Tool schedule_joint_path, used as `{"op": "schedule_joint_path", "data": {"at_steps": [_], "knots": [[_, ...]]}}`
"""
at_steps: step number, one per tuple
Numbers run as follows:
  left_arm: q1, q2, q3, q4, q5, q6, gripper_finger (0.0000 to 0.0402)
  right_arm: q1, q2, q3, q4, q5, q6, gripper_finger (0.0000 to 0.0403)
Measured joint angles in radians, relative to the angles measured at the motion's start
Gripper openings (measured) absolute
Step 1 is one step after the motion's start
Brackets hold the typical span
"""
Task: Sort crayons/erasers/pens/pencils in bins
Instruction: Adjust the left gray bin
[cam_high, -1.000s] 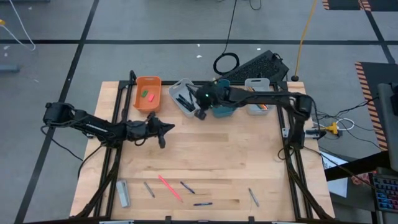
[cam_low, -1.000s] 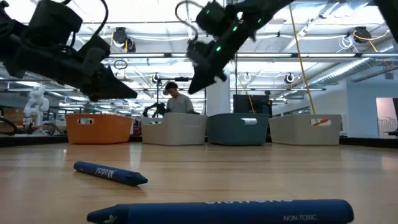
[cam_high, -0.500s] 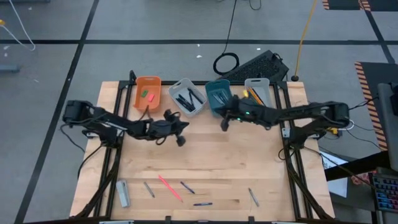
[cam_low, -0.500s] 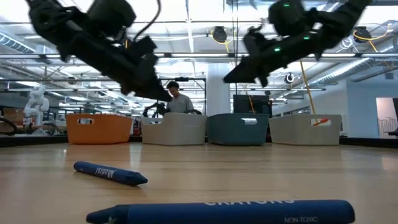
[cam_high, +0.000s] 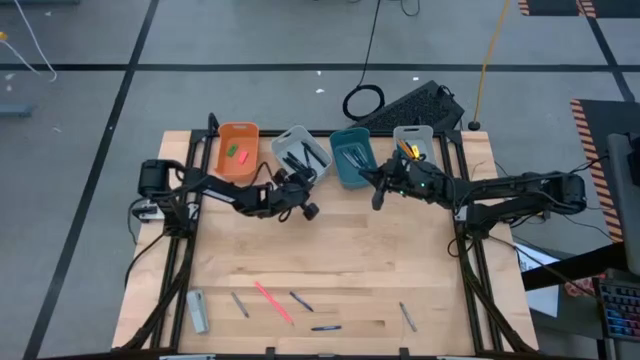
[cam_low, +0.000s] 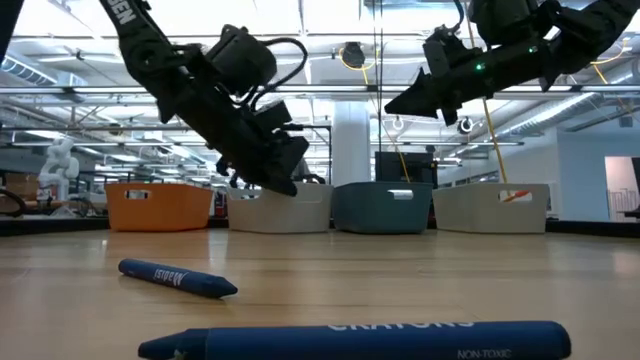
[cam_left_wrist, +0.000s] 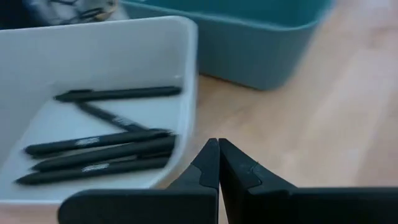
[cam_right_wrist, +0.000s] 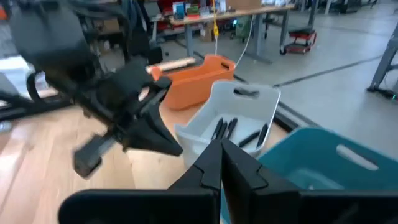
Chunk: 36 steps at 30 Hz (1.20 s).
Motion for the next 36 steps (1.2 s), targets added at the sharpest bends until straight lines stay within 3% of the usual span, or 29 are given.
{"op": "schedule_joint_path", "data": {"at_steps": [9, 17, 20, 24, 26, 36], "knots": [[0.003, -0.051, 0.014, -0.213, -0.116, -0.085, 0.0001, 0.001, -0.003, 0.001, -0.007, 0.0, -0.015, 0.0], [0.003, -0.168, 0.01, -0.479, -0.12, -0.103, 0.0001, 0.001, -0.003, 0.001, -0.016, 0.0, -0.024, 0.0], [0.02, -0.24, 0.009, -0.537, -0.034, -0.025, 0.0001, 0.001, -0.003, 0.001, -0.027, -0.001, -0.026, 0.0], [0.076, -0.314, 0.011, -0.467, 0.253, 0.058, 0.0003, 0.001, -0.003, 0.001, -0.03, -0.001, -0.032, 0.0], [0.101, -0.313, 0.013, -0.401, 0.34, 0.072, 0.0013, 0.001, -0.003, 0.001, -0.03, -0.001, -0.042, 0.0], [0.141, -0.243, 0.01, -0.295, 0.294, 0.16, 0.0152, 0.001, -0.003, 0.001, -0.022, -0.004, -0.051, 0.0]]}}
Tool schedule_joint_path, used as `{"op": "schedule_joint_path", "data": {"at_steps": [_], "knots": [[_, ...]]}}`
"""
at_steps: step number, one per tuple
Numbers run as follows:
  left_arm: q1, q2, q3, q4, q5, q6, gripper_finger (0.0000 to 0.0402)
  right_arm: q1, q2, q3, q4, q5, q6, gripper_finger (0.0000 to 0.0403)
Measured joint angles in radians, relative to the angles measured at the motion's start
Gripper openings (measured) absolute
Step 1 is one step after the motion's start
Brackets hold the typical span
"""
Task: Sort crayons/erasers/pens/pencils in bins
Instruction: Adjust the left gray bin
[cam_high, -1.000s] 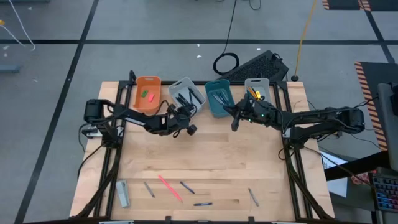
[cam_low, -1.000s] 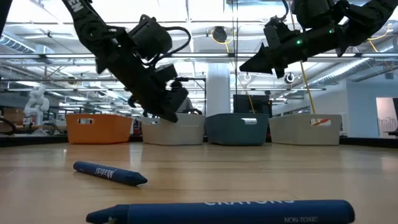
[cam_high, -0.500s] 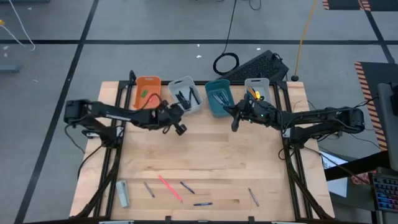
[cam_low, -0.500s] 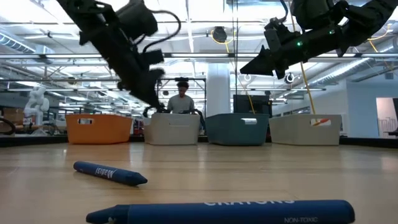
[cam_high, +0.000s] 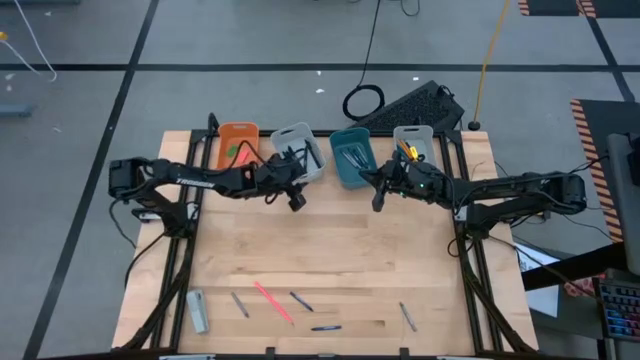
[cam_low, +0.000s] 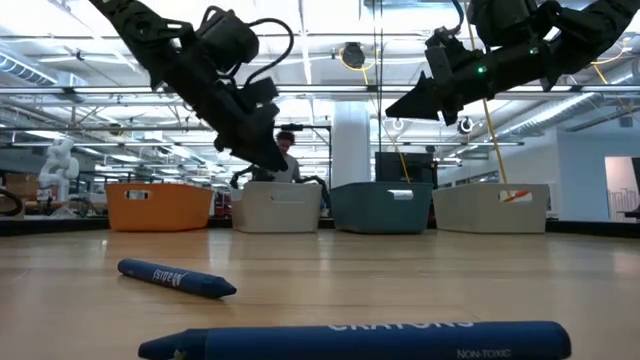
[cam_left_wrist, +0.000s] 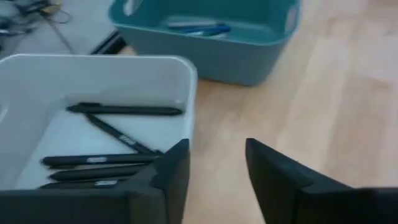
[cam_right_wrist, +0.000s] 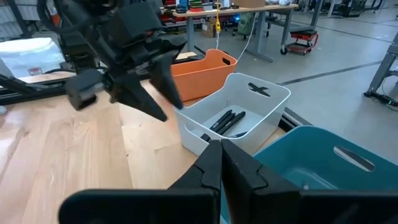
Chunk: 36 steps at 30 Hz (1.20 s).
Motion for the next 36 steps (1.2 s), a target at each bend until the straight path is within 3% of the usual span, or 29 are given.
{"op": "schedule_joint_path", "data": {"at_steps": [4, 8, 14, 18, 25, 36], "knots": [[0.014, 0.022, 0.008, 0.013, -0.029, 0.036, 0.0181, 0.0, 0.0, 0.0, 0.002, 0.0, -0.001, 0.0], [0.03, 0.077, 0.05, 0.013, -0.013, 0.066, 0.0185, 0.0, 0.0, 0.0, 0.002, -0.001, -0.004, 0.0], [0.043, 0.166, 0.143, -0.114, -0.01, 0.113, 0.0183, 0.0, 0.0, 0.0, 0.002, -0.001, -0.005, 0.0], [0.047, 0.192, 0.164, -0.153, -0.01, 0.124, 0.0142, 0.0, 0.0, 0.0, 0.002, -0.002, -0.016, 0.0], [0.047, 0.194, 0.165, -0.183, -0.01, 0.181, 0.0016, 0.0, 0.0, 0.0, 0.002, -0.002, -0.03, 0.0], [0.046, 0.181, 0.168, -0.288, -0.008, 0.315, 0.0006, 0.0, 0.0, 0.0, 0.002, -0.002, -0.031, 0.0]]}}
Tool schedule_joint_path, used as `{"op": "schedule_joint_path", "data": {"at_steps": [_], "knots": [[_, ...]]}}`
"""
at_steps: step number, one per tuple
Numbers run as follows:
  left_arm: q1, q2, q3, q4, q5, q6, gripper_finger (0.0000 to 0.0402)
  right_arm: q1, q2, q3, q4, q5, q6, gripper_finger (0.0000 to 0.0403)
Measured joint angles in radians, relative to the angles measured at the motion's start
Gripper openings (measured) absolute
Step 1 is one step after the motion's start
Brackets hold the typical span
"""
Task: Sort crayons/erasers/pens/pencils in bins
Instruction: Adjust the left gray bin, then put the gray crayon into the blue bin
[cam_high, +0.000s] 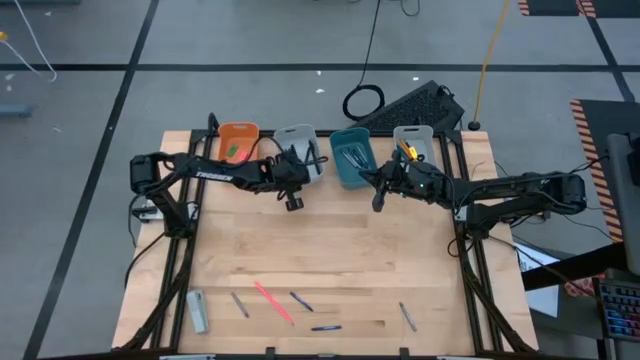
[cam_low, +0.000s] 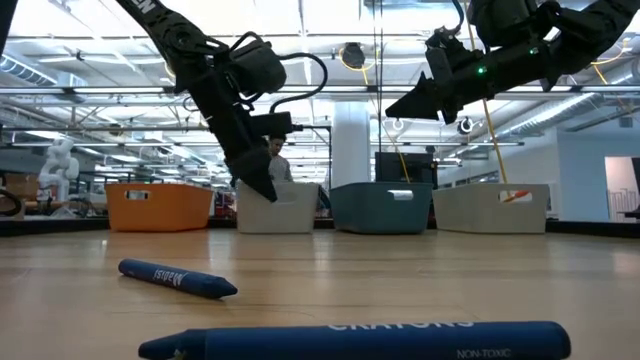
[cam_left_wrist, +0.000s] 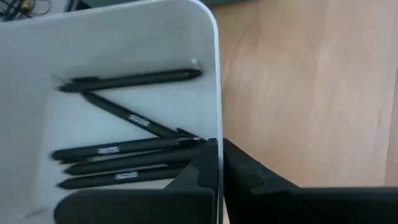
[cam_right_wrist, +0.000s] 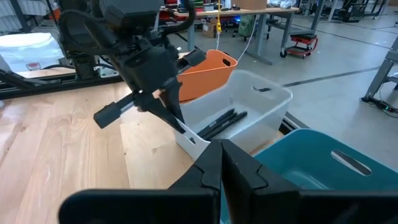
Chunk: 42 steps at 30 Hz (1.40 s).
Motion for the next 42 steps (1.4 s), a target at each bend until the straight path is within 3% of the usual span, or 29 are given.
{"op": "schedule_joint_path", "data": {"at_steps": [9, 18, 26, 33, 42], "knots": [[0.003, -0.064, -0.005, -0.127, 0.02, 0.105, 0.0005, 0.0, 0.0, 0.0, 0.005, -0.002, -0.003, 0.0], [0.01, -0.082, -0.006, -0.139, 0.074, 0.167, 0.0007, 0.0, 0.0, 0.001, 0.016, -0.026, -0.002, 0.0], [0.01, -0.082, -0.005, -0.135, 0.064, 0.159, 0.0064, 0.0, 0.0, 0.001, 0.016, -0.026, -0.001, 0.0], [0.01, -0.096, -0.005, -0.15, -0.006, 0.161, 0.0118, 0.0, 0.0, 0.001, 0.016, -0.026, 0.0, 0.0], [0.005, -0.139, -0.005, -0.178, -0.062, 0.149, 0.0145, 0.0, 0.0, 0.001, 0.016, -0.027, 0.0, 0.0]]}}
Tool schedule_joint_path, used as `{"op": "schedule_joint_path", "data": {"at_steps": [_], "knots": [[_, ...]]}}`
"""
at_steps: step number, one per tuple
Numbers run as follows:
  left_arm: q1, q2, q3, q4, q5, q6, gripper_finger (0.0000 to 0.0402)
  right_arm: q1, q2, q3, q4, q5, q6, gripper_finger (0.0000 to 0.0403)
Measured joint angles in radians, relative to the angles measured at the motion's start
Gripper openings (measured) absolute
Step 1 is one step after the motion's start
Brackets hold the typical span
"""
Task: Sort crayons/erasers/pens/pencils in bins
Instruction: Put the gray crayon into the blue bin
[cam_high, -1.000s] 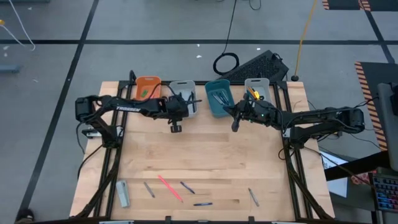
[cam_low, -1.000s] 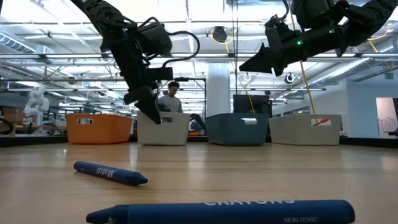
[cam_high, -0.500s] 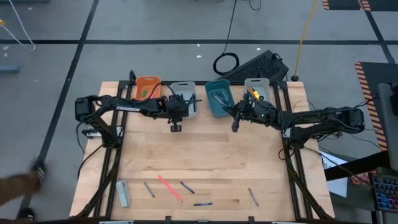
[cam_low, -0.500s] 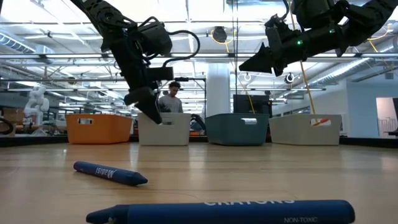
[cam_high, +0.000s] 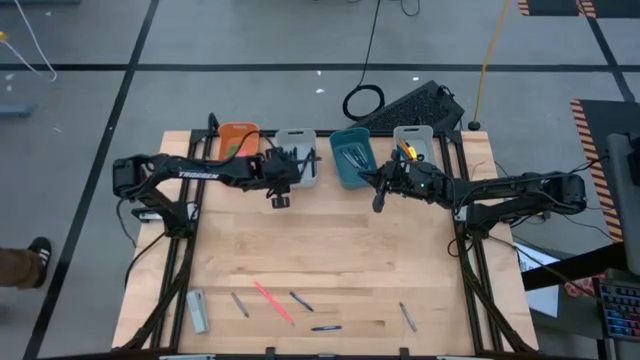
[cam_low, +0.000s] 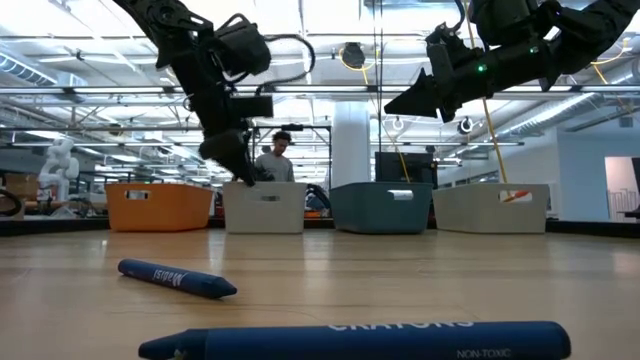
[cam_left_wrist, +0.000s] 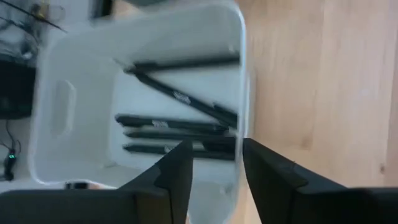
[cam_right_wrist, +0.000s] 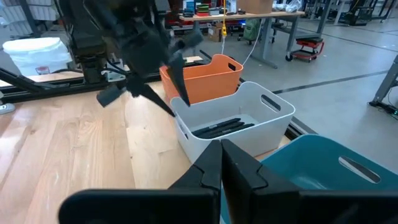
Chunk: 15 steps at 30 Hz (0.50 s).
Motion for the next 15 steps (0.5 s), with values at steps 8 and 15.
{"op": "schedule_joint_path", "data": {"at_steps": [8, 15], "knots": [[0.0, -0.035, 0.001, -0.061, -0.011, -0.058, 0.017, 0.0, 0.0, 0.0, 0.0, -0.003, 0.0, 0.0], [-0.068, -0.151, 0.0, -0.155, -0.184, -0.097, 0.015, 0.0, 0.0, 0.0, 0.0, -0.003, -0.001, 0.0]]}}
